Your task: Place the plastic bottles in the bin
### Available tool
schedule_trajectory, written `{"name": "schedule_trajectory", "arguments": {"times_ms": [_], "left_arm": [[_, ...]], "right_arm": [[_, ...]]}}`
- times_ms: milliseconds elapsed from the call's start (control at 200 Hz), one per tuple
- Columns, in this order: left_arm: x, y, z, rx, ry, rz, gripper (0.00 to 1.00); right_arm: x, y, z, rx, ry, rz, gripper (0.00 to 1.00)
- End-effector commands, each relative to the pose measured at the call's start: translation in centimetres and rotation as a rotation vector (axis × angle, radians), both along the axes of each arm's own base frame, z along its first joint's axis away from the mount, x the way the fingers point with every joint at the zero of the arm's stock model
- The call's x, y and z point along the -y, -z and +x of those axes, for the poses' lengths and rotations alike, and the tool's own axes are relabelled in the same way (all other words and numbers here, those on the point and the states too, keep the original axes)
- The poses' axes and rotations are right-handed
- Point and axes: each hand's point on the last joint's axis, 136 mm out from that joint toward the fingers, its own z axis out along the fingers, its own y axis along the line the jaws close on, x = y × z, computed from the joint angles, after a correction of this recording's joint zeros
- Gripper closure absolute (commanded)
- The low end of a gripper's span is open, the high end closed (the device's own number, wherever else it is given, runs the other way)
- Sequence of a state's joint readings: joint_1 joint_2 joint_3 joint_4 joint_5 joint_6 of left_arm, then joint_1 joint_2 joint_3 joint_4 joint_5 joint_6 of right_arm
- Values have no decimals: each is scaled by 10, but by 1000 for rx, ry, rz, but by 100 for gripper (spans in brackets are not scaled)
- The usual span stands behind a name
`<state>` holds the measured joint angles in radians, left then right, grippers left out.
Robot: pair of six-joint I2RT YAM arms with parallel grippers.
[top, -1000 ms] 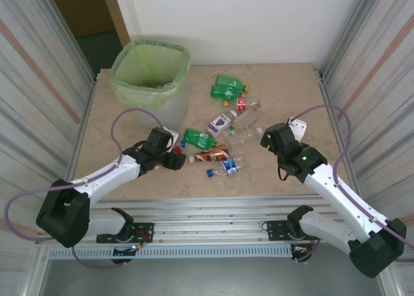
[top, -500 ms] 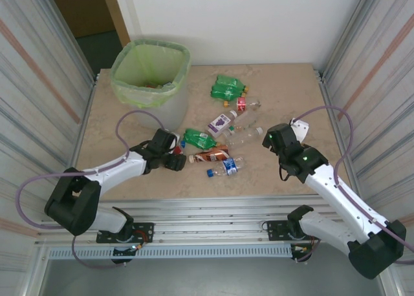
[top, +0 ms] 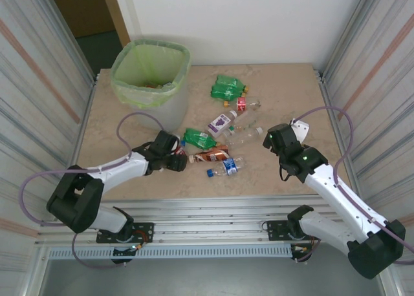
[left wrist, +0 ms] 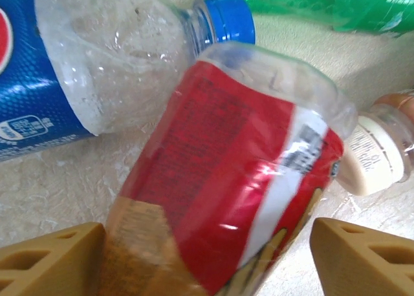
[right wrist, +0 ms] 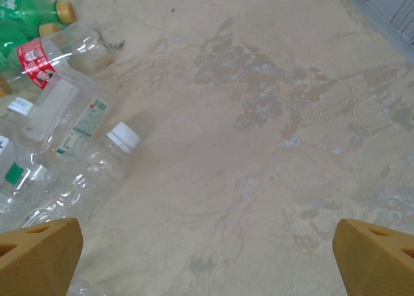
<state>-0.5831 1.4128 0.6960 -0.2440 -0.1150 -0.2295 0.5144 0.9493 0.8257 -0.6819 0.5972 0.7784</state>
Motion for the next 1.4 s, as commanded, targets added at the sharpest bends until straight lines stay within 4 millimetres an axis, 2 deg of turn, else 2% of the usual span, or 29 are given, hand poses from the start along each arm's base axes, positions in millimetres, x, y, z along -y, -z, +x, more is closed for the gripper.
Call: {"name": "schedule_trajectory", "arguments": {"times_ms": [0,276,526,686,807,1017,1393], "left_arm": [[-1,6,-1,-10,-20,7,16],[-1,11,4,-8,-20,31,22],[-4,14,2,-20,-22,49,39],[2,5,-3,-10,0,41,49],[9,-8,-7,13,24,24,51],[28,-61,-9,121,64,-86,52],[44,-218,-8,462,169,-312,56]], "right_arm": [[2,7,-1,-10,24,15,2],[3,10,0,-14,27,14,2],[2,16,0,-29,28,10,2],[3,16,0,-29,32,9,2],[4,15,1,-27,33,7,2],[4,13,2,-23,34,8,2],[10,8,-3,16,58,18,2]]}}
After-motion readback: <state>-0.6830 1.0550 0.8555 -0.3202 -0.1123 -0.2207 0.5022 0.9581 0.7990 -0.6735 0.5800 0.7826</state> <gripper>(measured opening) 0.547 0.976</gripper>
